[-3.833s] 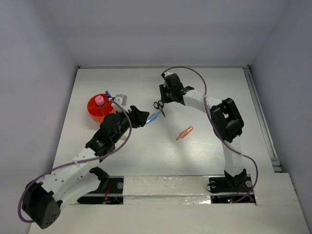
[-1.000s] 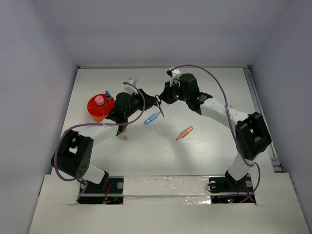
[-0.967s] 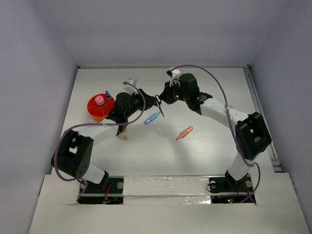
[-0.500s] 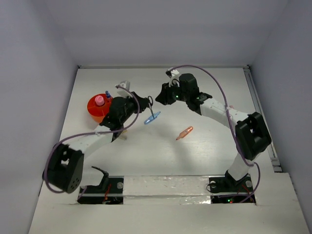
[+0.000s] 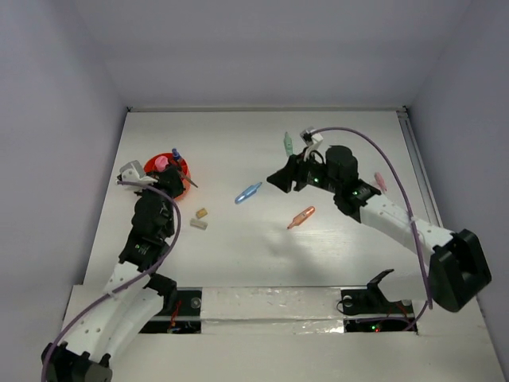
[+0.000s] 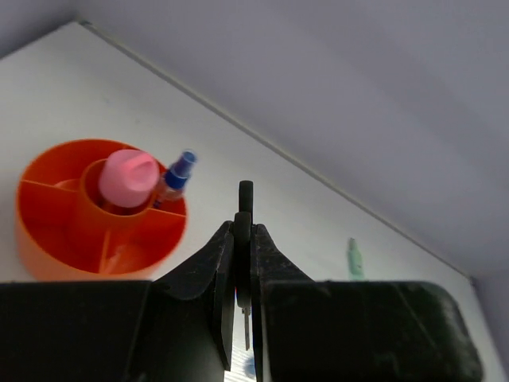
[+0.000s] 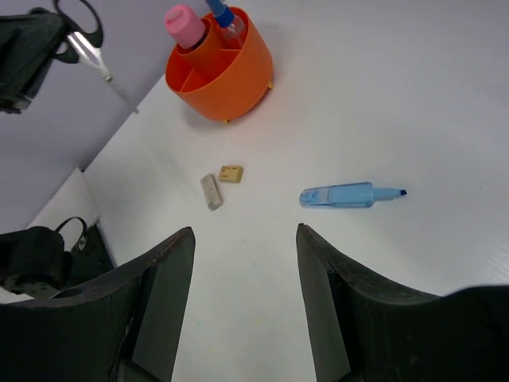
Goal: Sort the stationery into containers
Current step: Place the scissors in the storage box.
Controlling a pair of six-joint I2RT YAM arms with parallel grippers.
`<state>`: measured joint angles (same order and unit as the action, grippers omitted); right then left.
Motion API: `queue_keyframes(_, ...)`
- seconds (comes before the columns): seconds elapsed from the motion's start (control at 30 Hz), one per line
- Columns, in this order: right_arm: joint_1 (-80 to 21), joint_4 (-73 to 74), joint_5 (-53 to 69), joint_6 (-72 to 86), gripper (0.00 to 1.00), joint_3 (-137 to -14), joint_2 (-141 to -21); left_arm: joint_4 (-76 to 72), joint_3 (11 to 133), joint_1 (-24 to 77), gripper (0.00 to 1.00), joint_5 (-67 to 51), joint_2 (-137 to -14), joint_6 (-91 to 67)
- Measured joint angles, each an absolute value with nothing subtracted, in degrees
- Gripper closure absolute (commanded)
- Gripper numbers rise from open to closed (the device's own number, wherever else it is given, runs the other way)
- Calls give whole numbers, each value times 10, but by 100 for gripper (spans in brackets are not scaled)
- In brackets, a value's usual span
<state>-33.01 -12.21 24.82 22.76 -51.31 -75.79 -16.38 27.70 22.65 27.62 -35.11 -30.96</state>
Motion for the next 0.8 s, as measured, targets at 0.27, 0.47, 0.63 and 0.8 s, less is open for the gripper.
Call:
queue_keyframes(0.27, -330, -170, 246, 252, 41, -410, -660, -207, 326, 204, 100, 309, -563, -170)
queue_keyframes(0.47, -330, -184, 245, 255, 41, -402, -648, -198, 411, 176, 100, 250, -665, -48)
queue_keyframes(0.63, -330, -191, 245, 255, 41, -396, -624, -206, 420, 142, 100, 193, -657, 22)
queue_keyframes(0.8, -330, -199, 245, 255, 41, -395, -624, -208, 435, 123, 100, 143, -674, 63)
